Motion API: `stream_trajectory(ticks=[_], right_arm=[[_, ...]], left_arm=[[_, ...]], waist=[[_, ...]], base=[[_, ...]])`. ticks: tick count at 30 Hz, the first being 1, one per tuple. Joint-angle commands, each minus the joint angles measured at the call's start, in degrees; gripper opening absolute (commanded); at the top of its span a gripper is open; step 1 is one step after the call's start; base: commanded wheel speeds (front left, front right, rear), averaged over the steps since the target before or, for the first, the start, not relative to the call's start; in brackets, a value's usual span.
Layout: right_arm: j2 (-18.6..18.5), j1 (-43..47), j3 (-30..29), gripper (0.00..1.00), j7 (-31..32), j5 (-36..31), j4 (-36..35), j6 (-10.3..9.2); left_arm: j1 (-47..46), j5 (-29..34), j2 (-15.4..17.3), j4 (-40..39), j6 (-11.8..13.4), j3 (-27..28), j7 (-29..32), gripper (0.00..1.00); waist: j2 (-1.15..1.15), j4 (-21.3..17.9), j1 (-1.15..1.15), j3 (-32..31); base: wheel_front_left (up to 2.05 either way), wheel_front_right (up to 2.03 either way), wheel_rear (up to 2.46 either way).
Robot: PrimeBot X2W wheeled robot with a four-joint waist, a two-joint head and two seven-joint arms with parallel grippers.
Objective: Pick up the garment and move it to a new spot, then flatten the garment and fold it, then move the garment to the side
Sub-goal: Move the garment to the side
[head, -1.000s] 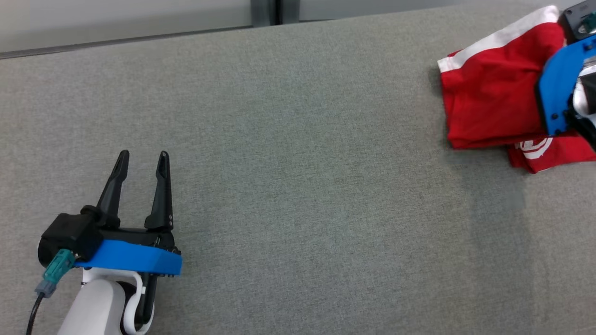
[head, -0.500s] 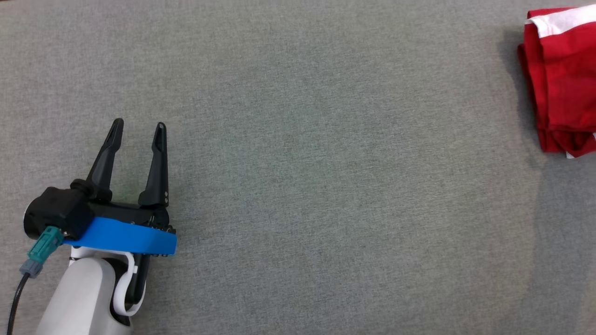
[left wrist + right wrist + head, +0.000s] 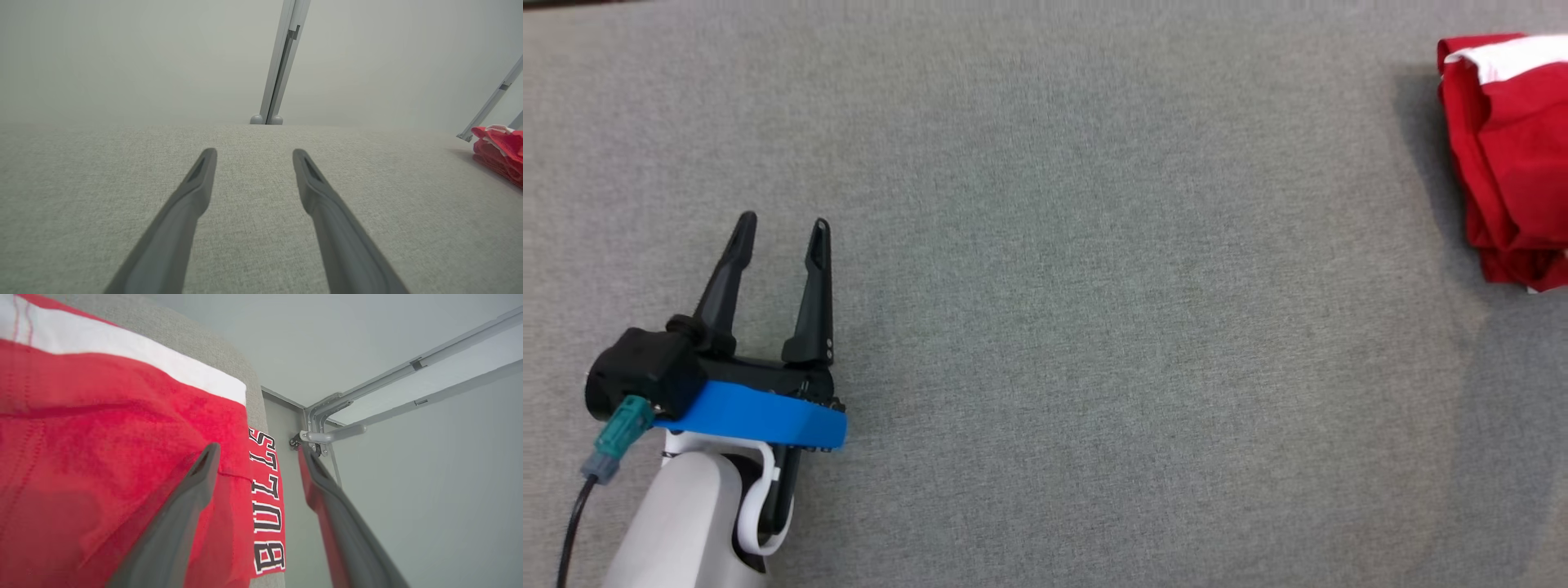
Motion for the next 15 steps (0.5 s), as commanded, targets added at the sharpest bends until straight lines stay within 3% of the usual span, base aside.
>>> stream_trajectory(ticks=[1,9,15], right_arm=[[1.3,1.3,-1.5,1.0,-1.3,0.2,-0.6,-0.01],[10.8,11.7,-5.7,1.0,-9.8,4.7,-8.5,0.0],[18.2,26.2,-4.5,1.0,-12.1,13.3,-22.7,0.0]], left_arm=[[0.5,-0.2,-0.3,0.6,0.3,-0.2,-0.5,1.0],[4.5,-0.8,-2.4,4.4,0.9,-0.2,-2.1,1.0],[9.0,-0.6,-4.0,6.2,1.8,0.2,-2.8,1.0]], waist=[[0.0,0.2,-0.01,-2.0],[0.0,2.5,-0.01,-10.7],[0.0,5.3,-0.01,-16.8]], base=[[0.0,0.0,0.0],[0.0,0.0,0.0],[0.0,0.0,0.0]])
